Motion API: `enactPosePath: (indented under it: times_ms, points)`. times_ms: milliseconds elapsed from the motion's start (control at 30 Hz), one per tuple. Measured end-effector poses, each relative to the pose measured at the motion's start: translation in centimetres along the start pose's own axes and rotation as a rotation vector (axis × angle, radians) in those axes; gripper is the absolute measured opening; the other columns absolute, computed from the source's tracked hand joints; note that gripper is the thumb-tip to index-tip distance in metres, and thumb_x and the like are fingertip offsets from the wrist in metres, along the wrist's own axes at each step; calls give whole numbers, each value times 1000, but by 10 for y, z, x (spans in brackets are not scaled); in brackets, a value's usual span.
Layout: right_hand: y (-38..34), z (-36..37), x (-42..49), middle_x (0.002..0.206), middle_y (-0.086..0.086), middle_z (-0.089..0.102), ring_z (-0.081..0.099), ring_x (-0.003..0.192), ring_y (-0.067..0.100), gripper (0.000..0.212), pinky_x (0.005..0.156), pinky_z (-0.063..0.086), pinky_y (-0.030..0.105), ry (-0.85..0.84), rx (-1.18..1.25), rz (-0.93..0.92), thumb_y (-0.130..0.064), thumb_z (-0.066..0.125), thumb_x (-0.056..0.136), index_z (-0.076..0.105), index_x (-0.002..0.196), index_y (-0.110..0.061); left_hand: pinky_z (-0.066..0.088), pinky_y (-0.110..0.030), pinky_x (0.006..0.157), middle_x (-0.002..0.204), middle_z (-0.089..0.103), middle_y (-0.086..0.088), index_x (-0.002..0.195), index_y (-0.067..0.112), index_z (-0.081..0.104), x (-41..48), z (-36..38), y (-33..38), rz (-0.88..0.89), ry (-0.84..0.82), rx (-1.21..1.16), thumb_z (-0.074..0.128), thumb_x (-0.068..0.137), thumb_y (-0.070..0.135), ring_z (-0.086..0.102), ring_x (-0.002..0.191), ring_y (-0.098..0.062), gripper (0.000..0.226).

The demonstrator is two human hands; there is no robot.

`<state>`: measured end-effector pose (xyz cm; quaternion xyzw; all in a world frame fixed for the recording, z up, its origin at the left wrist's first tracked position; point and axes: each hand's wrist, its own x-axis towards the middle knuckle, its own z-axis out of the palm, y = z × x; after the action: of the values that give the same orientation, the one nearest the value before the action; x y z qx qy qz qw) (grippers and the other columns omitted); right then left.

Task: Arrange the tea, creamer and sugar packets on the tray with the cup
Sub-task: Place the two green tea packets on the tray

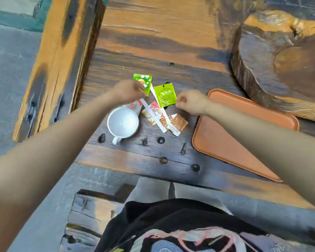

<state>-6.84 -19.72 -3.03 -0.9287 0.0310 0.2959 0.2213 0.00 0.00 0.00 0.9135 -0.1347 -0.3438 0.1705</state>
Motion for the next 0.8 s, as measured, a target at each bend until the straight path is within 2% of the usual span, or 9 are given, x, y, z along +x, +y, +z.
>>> enactPosePath:
  times_ms: [133,300,433,500,600,800]
  points:
    - [-11,-6,30,126,22,55,50,119,35,39,96,40,35,123,39,80,-22,55,88,54,123,-5,43,-35,93,124,61,-19,123,9,56,39,-7,-11,-103,171,0,58,85,26,54,117,-32,41]
    - [-11,2,50,134,18,38,35,128,36,58,105,34,41,139,11,136,-27,62,85,40,137,-14,42,-41,98,131,52,-22,127,5,47,67,7,-17,-156,190,33,62,82,30,49,121,-37,54]
    - [-10,8,58,132,16,35,33,126,33,61,105,36,42,159,3,120,-24,69,80,44,135,-16,39,-45,104,137,37,-23,131,4,40,79,17,-12,-218,191,47,66,79,37,42,126,-39,67]
    - [-11,11,58,130,15,36,33,124,32,58,104,37,41,183,0,118,-21,70,78,47,131,-15,38,-45,103,137,35,-23,131,3,38,81,21,-9,-217,191,45,67,79,33,41,126,-39,66]
    - [-12,14,59,129,13,37,33,123,31,53,99,36,39,223,5,120,-16,69,77,50,127,-15,37,-42,104,137,35,-24,130,2,37,85,23,-8,-220,225,32,69,78,25,40,126,-39,64]
    - [-10,12,60,129,12,37,33,123,30,51,98,35,37,222,34,98,-16,70,76,49,123,-14,39,-41,101,133,41,-23,126,3,38,86,21,-11,-229,241,-94,75,73,21,46,121,-39,67]
